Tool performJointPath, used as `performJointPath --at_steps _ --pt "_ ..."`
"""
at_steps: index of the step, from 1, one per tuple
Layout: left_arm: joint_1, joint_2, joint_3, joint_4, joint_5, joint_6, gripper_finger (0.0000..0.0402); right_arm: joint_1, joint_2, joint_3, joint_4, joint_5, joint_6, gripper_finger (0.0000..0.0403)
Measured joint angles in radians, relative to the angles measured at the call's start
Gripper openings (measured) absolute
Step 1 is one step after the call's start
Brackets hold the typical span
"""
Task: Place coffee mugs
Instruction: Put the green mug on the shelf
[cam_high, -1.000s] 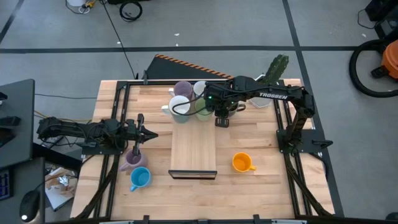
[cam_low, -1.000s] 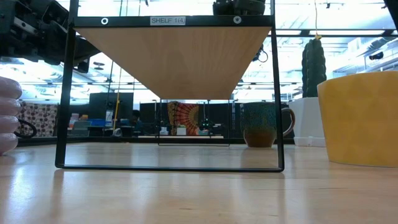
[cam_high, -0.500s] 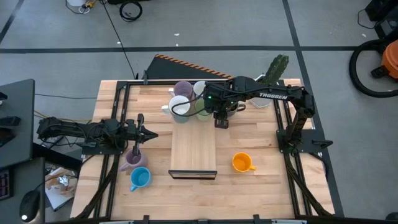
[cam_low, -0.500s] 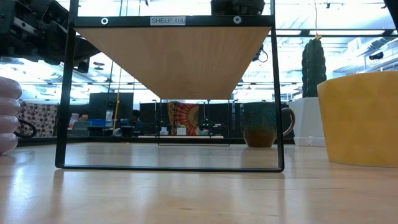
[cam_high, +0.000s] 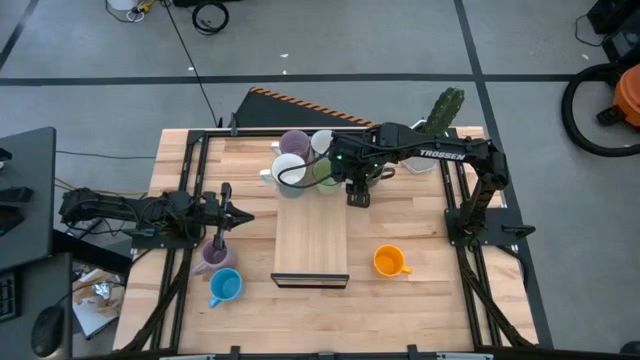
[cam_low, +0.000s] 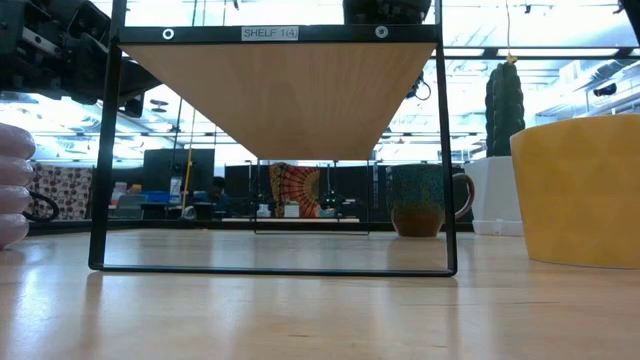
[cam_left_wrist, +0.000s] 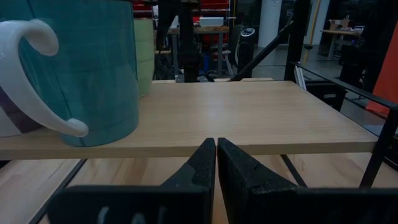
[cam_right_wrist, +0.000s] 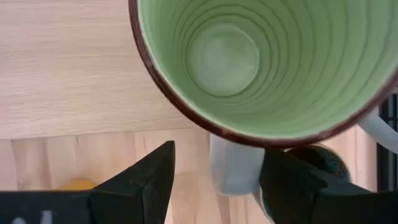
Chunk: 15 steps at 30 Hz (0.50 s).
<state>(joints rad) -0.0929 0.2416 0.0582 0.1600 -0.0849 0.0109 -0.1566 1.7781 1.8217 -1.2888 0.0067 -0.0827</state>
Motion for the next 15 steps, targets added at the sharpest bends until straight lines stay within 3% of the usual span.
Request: performJointPath --at_steps 15 --pt "0.000 0.000 0.000 0.000 0.000 0.000 0.0023 0.012 -0.053 0.009 -0.007 0.000 0.012 0.0241"
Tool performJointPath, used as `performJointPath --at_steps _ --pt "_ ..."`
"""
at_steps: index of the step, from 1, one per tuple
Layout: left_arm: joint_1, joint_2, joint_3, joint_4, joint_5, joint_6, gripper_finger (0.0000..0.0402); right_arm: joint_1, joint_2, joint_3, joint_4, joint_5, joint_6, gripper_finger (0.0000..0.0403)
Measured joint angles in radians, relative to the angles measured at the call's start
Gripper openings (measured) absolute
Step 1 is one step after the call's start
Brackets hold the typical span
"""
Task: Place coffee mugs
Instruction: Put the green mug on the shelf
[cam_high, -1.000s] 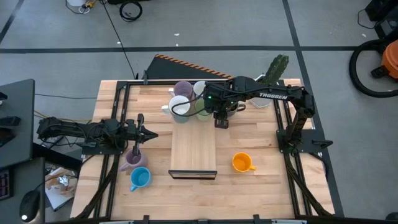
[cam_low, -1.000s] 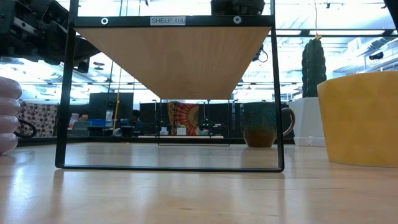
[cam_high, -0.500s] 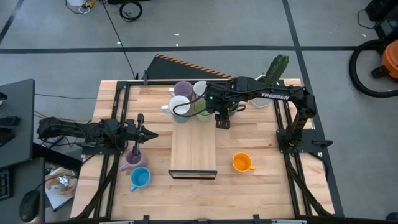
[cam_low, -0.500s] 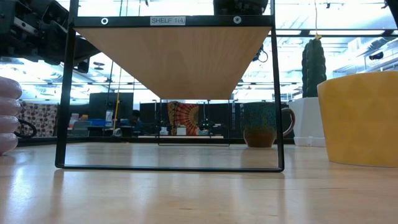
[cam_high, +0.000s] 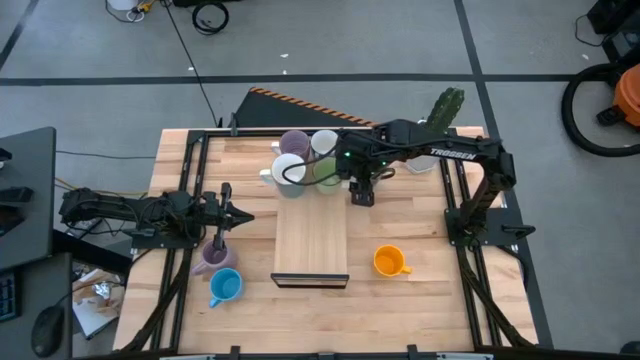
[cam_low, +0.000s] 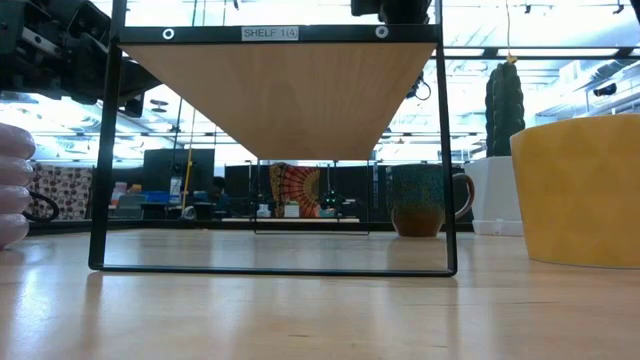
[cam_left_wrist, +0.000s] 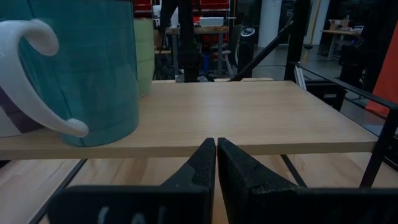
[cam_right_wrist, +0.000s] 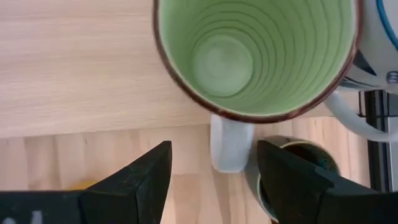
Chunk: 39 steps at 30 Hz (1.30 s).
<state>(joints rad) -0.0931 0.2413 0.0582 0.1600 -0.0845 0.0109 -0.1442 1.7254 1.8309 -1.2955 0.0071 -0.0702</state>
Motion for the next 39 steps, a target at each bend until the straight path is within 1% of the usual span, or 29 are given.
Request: performJointPath --at_steps 3,6,9,15,21,29,39 --pt "0.000 0.000 0.000 0.000 0.000 0.000 0.0023 0.005 -0.013 0.000 -0.006 0.004 0.012 0.0241" --pt "0.000 0.000 0.000 0.000 0.000 0.000 0.0023 0.005 -0.016 -0.002 -0.028 0.051 0.032 0.0241" --pt "0.000 0.000 0.000 0.000 0.000 0.000 0.0023 0.004 -0.023 -0.039 -0.022 0.077 0.057 0.0241" --pt "0.000 0.000 0.000 0.000 0.000 0.000 0.0023 0.005 -0.028 -0.127 -0.006 0.078 0.071 0.0241" --pt "0.000 0.000 0.000 0.000 0.000 0.000 0.0023 0.008 -0.028 -0.166 0.124 0.079 0.067 0.0240" --pt "0.000 0.000 0.000 0.000 0.000 0.000 0.0023 0.012 -0.028 -0.212 0.227 0.082 0.041 0.0240" --pt "0.000 0.000 0.000 0.000 0.000 0.000 0.0023 0.013 -0.028 -0.213 0.272 0.089 0.014 0.0239"
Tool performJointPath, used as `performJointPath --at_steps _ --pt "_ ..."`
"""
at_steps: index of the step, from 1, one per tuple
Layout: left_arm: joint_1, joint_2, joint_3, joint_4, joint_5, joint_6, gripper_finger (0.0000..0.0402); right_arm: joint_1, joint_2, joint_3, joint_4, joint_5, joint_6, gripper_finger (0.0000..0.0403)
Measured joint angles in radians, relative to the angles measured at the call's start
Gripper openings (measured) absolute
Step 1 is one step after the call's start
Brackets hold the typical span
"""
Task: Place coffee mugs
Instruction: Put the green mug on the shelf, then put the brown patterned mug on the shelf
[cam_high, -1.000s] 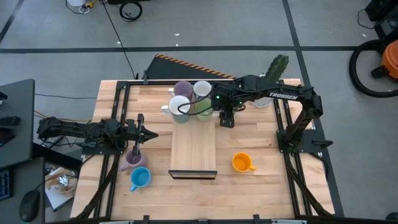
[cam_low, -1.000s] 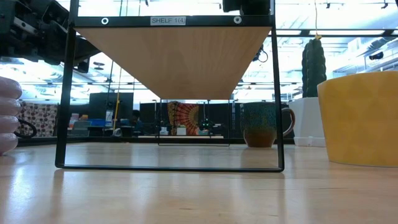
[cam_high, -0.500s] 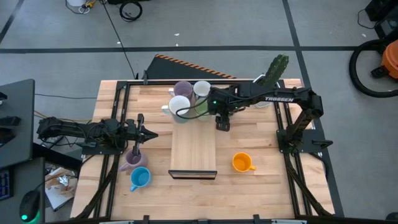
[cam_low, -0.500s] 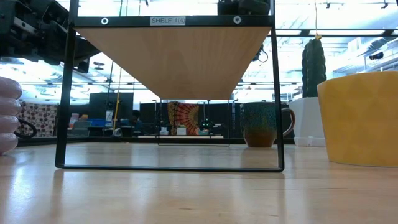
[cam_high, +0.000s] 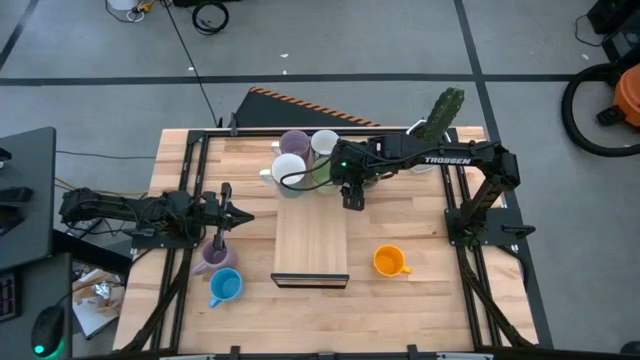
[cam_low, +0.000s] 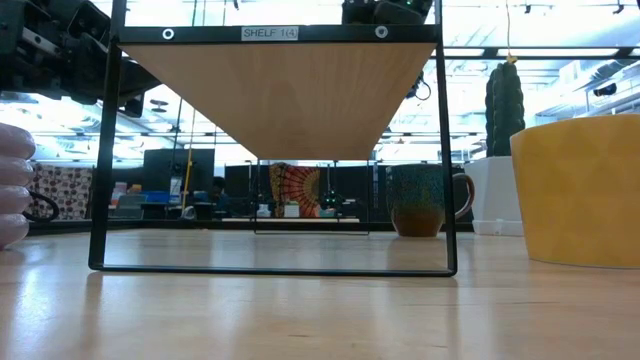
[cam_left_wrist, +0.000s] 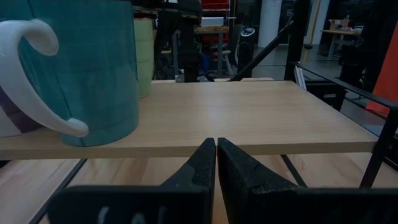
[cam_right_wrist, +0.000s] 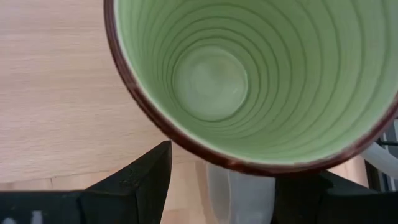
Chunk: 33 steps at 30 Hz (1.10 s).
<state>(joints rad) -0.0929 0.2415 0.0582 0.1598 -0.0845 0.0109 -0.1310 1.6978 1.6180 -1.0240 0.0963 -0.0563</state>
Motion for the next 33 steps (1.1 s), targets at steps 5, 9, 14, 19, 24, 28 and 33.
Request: performJointPath --at_steps 5,9,14,19,24,28,33 --pt "0.000 0.000 0.000 0.000 0.000 0.000 0.0023 0.000 0.000 0.000 0.023 0.000 -0.020 0.0239" --pt "0.000 0.000 0.000 0.000 0.000 0.000 0.0023 0.000 0.000 0.000 0.029 -0.006 -0.026 0.0239" --pt "0.000 0.000 0.000 0.000 0.000 0.000 0.0023 0.000 -0.001 0.000 0.012 -0.008 -0.025 0.0239" --pt "0.000 0.000 0.000 0.000 0.000 0.000 0.0023 0.000 -0.032 0.000 -0.002 0.003 -0.026 0.0239" --pt "0.000 0.000 0.000 0.000 0.000 0.000 0.0023 0.001 -0.096 0.000 -0.018 0.013 -0.003 0.0239" --pt "0.000 0.000 0.000 0.000 0.000 0.000 0.0023 0.019 -0.144 0.000 -0.069 0.019 0.052 0.0239" --pt "0.000 0.000 0.000 0.000 0.000 0.000 0.0023 0.061 -0.215 -0.049 -0.085 0.111 0.102 0.0239"
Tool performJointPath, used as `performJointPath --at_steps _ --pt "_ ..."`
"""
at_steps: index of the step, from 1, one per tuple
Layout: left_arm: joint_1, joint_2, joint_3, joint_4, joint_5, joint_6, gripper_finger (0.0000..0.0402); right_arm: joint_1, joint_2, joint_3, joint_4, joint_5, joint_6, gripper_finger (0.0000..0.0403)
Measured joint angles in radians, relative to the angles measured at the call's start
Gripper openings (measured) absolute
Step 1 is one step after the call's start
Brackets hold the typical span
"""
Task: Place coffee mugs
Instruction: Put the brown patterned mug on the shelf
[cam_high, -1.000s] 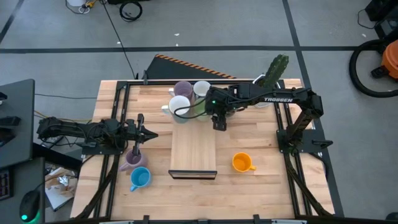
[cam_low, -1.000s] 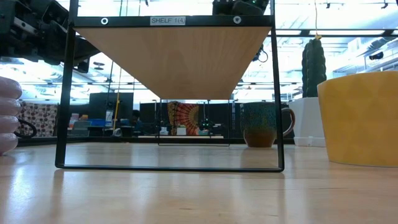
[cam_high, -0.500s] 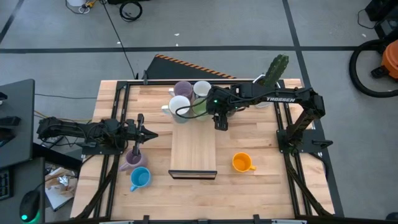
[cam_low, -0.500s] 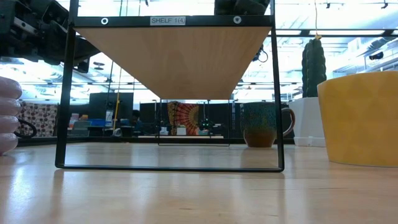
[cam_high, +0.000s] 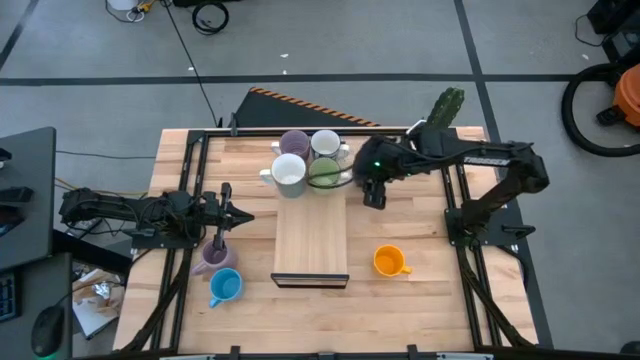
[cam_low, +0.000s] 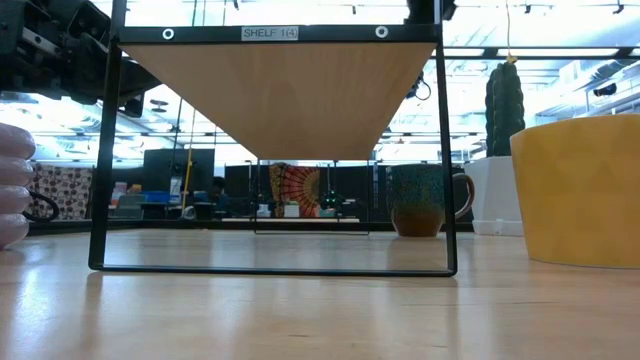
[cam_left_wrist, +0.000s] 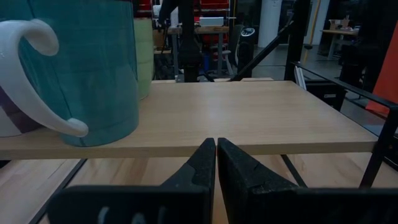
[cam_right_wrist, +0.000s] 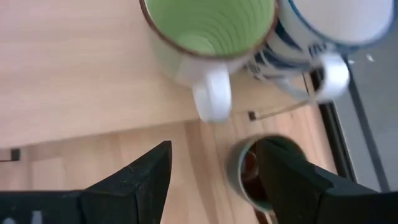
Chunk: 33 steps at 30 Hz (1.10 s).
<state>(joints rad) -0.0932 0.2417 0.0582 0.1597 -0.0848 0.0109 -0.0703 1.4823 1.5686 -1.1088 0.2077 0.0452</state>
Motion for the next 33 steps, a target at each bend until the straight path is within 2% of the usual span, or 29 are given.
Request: performJointPath --at_steps 12,17,22,33 --pt "0.000 0.000 0.000 0.000 0.000 0.000 0.0023 0.006 -0.232 -0.305 0.044 0.058 0.157 0.0239" --pt "0.000 0.000 0.000 0.000 0.000 0.000 0.0023 -0.012 -0.291 -0.411 0.083 0.080 0.181 0.0239" --pt "0.000 0.000 0.000 0.000 0.000 0.000 0.0023 -0.052 -0.309 -0.458 0.080 0.056 0.169 0.0239" --pt "0.000 0.000 0.000 0.000 0.000 0.000 0.0023 -0.170 -0.309 -0.459 0.083 0.008 0.107 0.0233"
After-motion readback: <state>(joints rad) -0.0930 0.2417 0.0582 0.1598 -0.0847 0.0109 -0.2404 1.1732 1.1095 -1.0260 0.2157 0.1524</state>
